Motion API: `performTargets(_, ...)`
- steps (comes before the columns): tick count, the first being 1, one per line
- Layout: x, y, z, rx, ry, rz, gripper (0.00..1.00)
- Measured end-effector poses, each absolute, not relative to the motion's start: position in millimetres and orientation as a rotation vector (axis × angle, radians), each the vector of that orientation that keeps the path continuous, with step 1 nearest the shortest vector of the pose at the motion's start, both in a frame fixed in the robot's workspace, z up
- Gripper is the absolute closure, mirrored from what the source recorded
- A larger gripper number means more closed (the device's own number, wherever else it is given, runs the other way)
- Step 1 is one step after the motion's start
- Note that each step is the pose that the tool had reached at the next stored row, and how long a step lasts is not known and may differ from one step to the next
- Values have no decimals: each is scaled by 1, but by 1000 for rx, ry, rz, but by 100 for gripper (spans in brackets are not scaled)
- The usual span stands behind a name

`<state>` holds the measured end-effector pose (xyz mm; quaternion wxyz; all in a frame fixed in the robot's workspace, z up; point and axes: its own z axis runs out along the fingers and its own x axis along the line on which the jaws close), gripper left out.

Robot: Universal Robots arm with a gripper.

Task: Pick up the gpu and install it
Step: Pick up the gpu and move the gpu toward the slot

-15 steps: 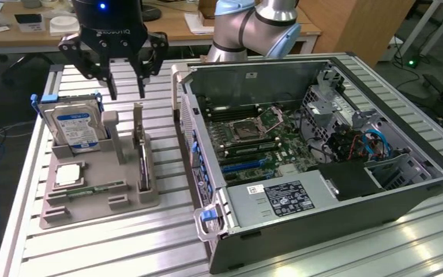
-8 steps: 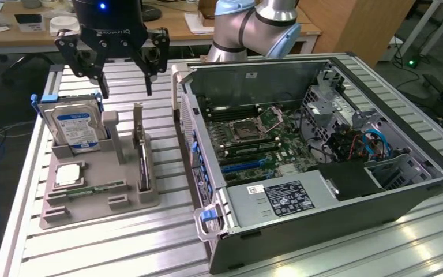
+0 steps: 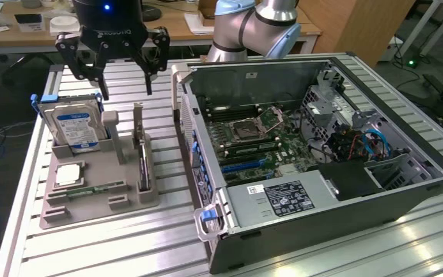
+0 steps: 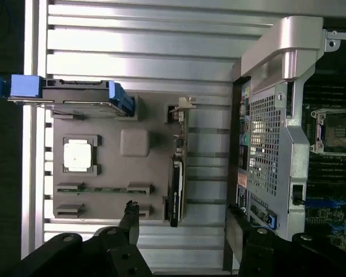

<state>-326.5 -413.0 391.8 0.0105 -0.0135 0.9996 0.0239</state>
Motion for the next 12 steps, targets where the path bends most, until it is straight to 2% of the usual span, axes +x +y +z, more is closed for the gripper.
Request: performTargets(12,-326,-413,386,-172,3117,76,29)
